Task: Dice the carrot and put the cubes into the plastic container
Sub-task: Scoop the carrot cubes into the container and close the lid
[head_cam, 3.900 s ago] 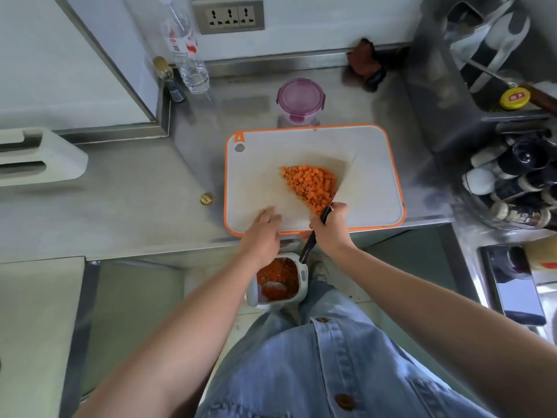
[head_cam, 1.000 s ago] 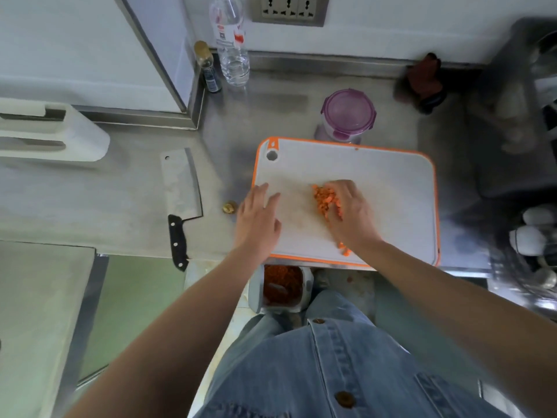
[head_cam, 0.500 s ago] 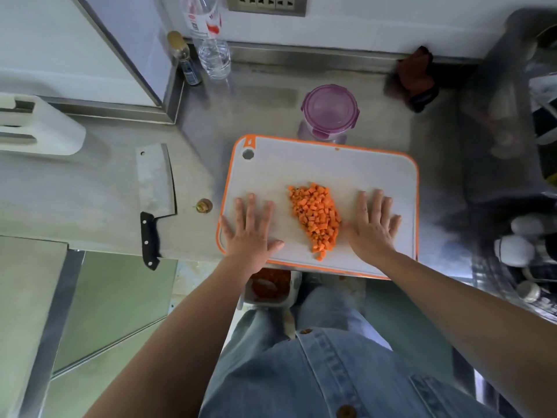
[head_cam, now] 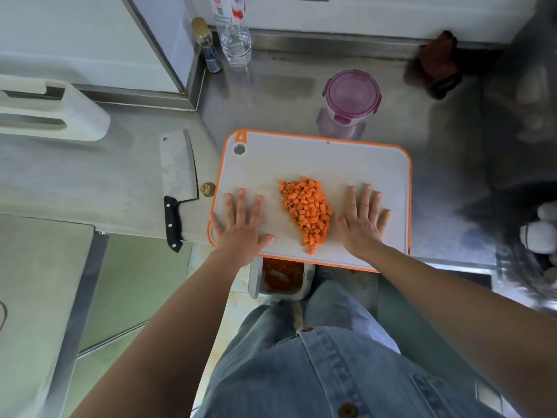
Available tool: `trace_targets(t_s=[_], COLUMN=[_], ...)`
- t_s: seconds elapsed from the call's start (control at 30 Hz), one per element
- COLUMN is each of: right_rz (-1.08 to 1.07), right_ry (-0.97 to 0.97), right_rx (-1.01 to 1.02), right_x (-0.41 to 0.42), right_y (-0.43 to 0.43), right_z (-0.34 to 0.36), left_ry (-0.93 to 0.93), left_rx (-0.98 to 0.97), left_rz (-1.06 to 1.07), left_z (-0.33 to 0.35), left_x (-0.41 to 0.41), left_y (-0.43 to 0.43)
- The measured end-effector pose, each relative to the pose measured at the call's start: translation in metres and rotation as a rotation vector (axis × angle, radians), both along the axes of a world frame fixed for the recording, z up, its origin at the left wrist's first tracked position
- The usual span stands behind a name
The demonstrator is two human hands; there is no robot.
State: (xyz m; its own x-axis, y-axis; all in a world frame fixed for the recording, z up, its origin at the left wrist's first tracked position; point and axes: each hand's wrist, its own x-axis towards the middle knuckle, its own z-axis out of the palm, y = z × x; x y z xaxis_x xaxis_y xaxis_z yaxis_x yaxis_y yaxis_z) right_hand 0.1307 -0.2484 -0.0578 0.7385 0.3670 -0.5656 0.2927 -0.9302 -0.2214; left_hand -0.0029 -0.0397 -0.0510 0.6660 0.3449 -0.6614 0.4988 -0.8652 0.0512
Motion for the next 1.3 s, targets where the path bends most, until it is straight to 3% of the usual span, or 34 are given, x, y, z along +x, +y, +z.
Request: trace_targets(t_s=[0.8, 0.93, 1.0, 1.1, 1.17, 1.3], right_rz=[0.125, 0.142, 0.016, -0.553, -0.824, -0.965], right_ry=[0.039, -0.111, -0.181, 0.151, 0.325, 0.603], right_rx=[0.055, 0.137, 0.289, 0.685, 0.811, 0.847], right_x=[-0.001, 0.016, 0.038, 0.079, 0.109, 0.144], right_y=[0.043, 0.039, 0.044, 0.061, 0.069, 0.083], right_z=[0.002, 0.014, 0.015, 0.026, 0.034, 0.043], left_ry=[0.05, -0.072, -0.196, -0.328, -0.365, -0.353], left_rx=[-0.087, -0.106, -0.069, -0.037, -0.056, -0.088], left_rz=[0.122, 0.256, 0.31, 0.367, 0.427, 0.54], left_z=[0.012, 0.012, 0.011, 0.009, 0.009, 0.01], left_x=[-0.007, 0.001, 0.01, 0.03, 0.045, 0.06], left_y=[0.054, 0.048, 0.04, 0.024, 0.014, 0.005])
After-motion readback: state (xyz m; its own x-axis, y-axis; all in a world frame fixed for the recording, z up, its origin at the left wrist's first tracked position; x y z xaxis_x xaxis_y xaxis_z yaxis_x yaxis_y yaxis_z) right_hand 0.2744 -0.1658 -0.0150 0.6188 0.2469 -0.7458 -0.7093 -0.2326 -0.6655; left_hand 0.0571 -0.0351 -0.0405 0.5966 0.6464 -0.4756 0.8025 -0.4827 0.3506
